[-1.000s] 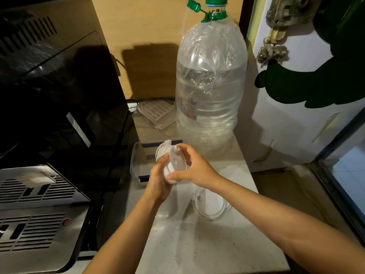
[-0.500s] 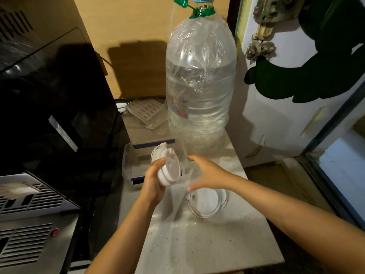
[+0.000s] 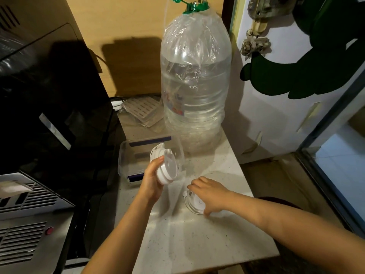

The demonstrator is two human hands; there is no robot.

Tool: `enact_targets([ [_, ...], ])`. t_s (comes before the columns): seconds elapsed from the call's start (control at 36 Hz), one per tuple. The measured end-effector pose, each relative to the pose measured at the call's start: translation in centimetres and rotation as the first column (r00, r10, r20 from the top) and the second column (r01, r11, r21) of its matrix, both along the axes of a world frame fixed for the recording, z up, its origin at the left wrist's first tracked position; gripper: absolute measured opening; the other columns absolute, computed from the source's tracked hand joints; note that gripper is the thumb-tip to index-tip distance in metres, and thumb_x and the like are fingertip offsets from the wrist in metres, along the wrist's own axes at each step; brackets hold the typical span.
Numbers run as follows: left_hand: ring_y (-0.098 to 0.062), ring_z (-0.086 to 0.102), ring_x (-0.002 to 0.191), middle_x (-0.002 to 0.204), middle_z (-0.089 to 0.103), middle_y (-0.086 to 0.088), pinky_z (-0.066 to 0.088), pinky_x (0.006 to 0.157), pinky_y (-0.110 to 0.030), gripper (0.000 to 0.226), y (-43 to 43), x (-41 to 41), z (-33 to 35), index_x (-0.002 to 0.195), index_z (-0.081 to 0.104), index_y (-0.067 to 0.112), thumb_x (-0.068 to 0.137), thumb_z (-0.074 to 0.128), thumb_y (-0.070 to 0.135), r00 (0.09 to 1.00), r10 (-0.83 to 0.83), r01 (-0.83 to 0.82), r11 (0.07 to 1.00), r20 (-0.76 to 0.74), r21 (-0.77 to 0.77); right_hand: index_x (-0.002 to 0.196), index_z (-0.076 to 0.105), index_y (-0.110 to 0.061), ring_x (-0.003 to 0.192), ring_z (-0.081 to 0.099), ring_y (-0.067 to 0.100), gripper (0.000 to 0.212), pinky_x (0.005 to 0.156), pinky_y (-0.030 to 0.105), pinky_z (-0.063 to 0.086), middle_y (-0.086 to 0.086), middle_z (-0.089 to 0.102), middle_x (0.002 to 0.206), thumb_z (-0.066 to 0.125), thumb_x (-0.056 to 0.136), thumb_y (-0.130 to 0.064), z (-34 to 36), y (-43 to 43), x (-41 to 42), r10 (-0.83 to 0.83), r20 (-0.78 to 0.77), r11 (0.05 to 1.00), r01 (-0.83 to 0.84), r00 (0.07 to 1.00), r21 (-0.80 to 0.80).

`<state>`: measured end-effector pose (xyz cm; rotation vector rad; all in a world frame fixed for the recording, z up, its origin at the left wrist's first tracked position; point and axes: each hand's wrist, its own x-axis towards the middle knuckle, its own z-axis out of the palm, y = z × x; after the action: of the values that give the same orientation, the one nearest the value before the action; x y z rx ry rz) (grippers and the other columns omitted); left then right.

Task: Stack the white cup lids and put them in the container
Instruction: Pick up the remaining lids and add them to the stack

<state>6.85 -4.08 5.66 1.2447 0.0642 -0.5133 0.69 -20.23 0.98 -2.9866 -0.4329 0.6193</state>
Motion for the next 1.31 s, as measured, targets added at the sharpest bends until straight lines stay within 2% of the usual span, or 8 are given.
enact_targets([
  [0.11,-0.016,0.052,0.074,0.083,0.054,-0.004,0.04,0.061,-0.029,0.033,0.0,-0.3,0.1,0.093,0.055,0.023,0.063,0.05,0.035,1.0,-0.003,0.003,1.0,0.008,0.003,0.139,0.027,-0.01,0.126,0.033,0.025,0.086,0.1,0.033,0.037,0.007,0.035,0.142,0.076,0.07,-0.024,0.1,-0.2,-0.3,-0.05,-0.004,0.998,0.05,0.999,0.047],
  [0.36,-0.013,0.054,0.072,0.082,0.056,-0.002,0.043,0.058,-0.025,0.049,-0.3,-0.5,-0.1,0.11,0.05,0.019,0.064,0.049,0.035,0.998,-0.018,0.018,1.0,0.065,0.01,0.139,0.025,-0.019,0.132,0.03,0.021,0.087,0.098,0.035,0.039,0.001,0.029,0.147,0.076,0.069,-0.03,3.0,-1.4,-0.4,-0.211,0.006,0.947,0.203,0.977,0.247],
  [0.53,-0.012,0.06,0.064,0.072,0.064,0.0,0.044,0.058,-0.029,0.019,-0.7,-0.6,0.4,0.091,0.057,0.022,0.075,0.053,0.031,0.998,-0.01,0.012,0.999,0.064,-0.032,0.142,0.023,-0.021,0.133,0.031,0.018,0.093,0.105,0.032,0.035,-0.002,0.026,0.149,0.078,0.068,-0.032,6.2,-2.6,0.3,-0.322,0.033,0.853,0.275,0.946,0.444],
  [0.61,-0.018,0.058,0.07,0.079,0.06,-0.005,0.043,0.057,-0.031,0.042,-0.8,-0.5,0.6,0.102,0.057,0.016,0.066,0.053,0.036,0.999,-0.003,0.005,0.999,0.053,-0.039,0.142,0.025,-0.021,0.132,0.035,0.017,0.092,0.103,0.028,0.033,-0.002,0.029,0.147,0.079,0.068,-0.029,7.2,-3.0,0.5,-0.409,0.02,0.745,0.321,0.912,0.585],
  [0.78,-0.018,0.061,0.071,0.071,0.069,0.0,0.045,0.063,-0.033,0.033,-1.3,-0.8,0.9,0.09,0.065,0.018,0.064,0.058,0.038,0.991,-0.064,0.074,0.993,0.115,-0.088,0.138,0.033,-0.022,0.128,0.039,0.014,0.085,0.105,0.032,0.037,-0.003,0.04,0.138,0.08,0.068,-0.024,7.8,-2.5,0.7,-0.528,-0.164,0.397,0.412,0.834,0.82],
  [0.92,-0.018,0.067,0.079,0.085,0.074,-0.002,0.052,0.069,-0.033,0.045,-2.1,-1.1,1.2,0.094,0.071,0.021,0.058,0.066,0.049,0.962,-0.158,0.187,0.975,0.224,-0.118,0.135,0.036,-0.02,0.123,0.045,0.018,0.078,0.102,0.034,0.044,-0.003,0.045,0.131,0.079,0.069,-0.024,7.7,-0.9,0.8,-0.532,-0.217,0.278,0.41,0.819,0.869],
  [1.14,-0.018,0.068,0.085,0.089,0.073,-0.004,0.056,0.068,-0.028,0.048,-2.6,-1.7,1.4,0.106,0.063,0.012,0.068,0.057,0.039,0.959,-0.165,0.202,0.968,0.229,-0.149,0.131,0.04,-0.021,0.114,0.047,0.012,0.069,0.091,0.026,0.045,-0.007,0.046,0.122,0.076,0.073,-0.026,8.6,0.8,0.8,-0.532,-0.24,0.22,0.406,0.812,0.887],
  [1.31,-0.018,0.068,0.082,0.088,0.073,-0.003,0.057,0.066,-0.029,0.074,-2.7,-1.6,1.2,0.103,0.064,0.015,0.045,0.076,0.06,0.956,-0.18,0.22,0.962,0.233,-0.159,0.133,0.037,-0.019,0.113,0.044,0.011,0.072,0.092,0.027,0.045,-0.004,0.044,0.126,0.076,0.073,-0.025,8.6,1.4,0.5,-0.518,-0.229,0.26,0.407,0.824,0.876],
])
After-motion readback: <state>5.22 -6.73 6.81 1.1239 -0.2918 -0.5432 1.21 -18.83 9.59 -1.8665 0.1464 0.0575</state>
